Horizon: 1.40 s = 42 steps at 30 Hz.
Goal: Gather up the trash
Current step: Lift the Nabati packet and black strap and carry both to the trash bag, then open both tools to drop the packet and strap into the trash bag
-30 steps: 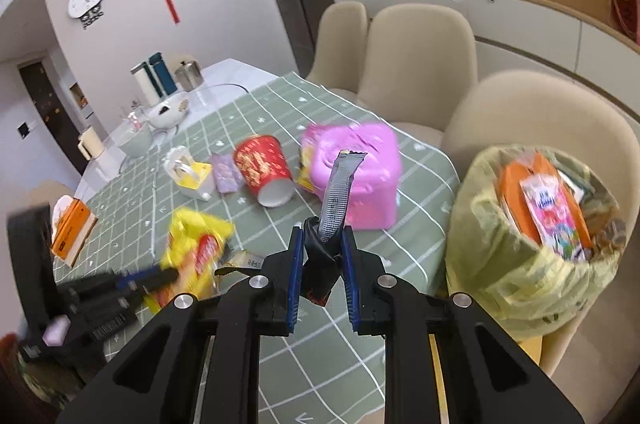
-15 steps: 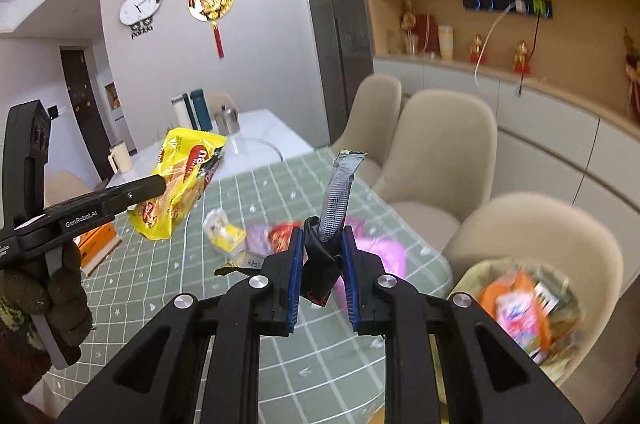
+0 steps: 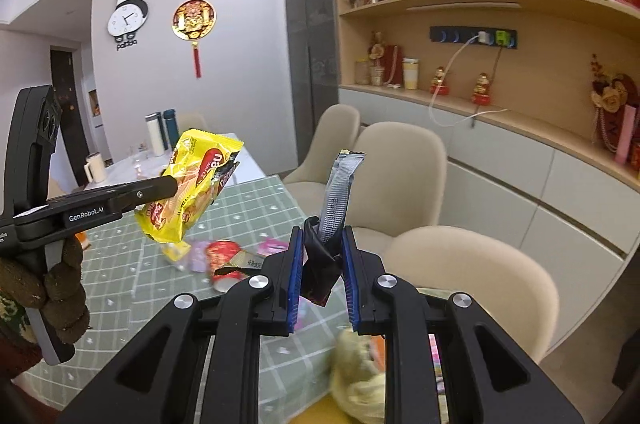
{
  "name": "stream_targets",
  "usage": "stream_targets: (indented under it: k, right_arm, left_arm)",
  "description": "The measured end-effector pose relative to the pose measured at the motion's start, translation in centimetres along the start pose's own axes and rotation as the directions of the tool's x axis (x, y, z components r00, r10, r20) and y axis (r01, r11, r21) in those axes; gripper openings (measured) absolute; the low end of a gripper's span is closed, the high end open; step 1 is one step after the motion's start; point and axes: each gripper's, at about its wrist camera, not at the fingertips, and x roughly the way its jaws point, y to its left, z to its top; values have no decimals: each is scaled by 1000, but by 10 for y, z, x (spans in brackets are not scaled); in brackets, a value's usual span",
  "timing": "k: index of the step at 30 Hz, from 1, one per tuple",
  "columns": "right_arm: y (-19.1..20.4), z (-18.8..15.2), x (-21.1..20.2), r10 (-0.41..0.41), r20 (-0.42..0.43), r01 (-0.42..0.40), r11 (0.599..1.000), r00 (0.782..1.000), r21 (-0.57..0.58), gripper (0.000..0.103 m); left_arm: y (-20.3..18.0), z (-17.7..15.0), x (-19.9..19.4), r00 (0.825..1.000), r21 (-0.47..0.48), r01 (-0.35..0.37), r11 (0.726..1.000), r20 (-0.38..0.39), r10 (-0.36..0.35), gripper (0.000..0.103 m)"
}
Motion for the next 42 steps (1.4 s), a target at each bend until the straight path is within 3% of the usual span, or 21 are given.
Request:
stream_targets:
  k: [5,13,22,27,34,38,40,42]
  right_arm:
    - [-45,-13,-3,-35,6,35,999,999,5,19]
    - [-115,-27,3,-75,-34,76,996,997,49,19]
    - [-184,-60,12,-77,-68,88,981,995,174,19]
    - [-198,-72,18,-82,-83,98,972,993,215,19]
    - [-215,-80,23,-75,-91,96,963,993,254,19]
    - [-218,-81,37,-36,-115,67,960,993,272,19]
    - [-214,-84,50,1,-139,38,960,990,278,19]
    - [-205,-89,61,28,-160,16,963,987,270,19]
  left_arm:
    - [-37,-10,35,999,10,42,999,-27,-41,12]
    - [-96,-32,118,982,-11,104,994,-154,-105,12]
    - [-138,-74,174,954,66,74,995,-297,-51,12]
    - [-143,-90,199,940,77,92,993,-336,-61,12]
    - [-164,-124,241,873,143,90,986,-488,-9,12]
    - [-168,-129,244,869,136,86,987,-495,-8,18]
    - [-161,-124,242,867,93,88,992,-497,-30,28]
    - [-153,-116,235,876,68,78,995,-480,-36,37]
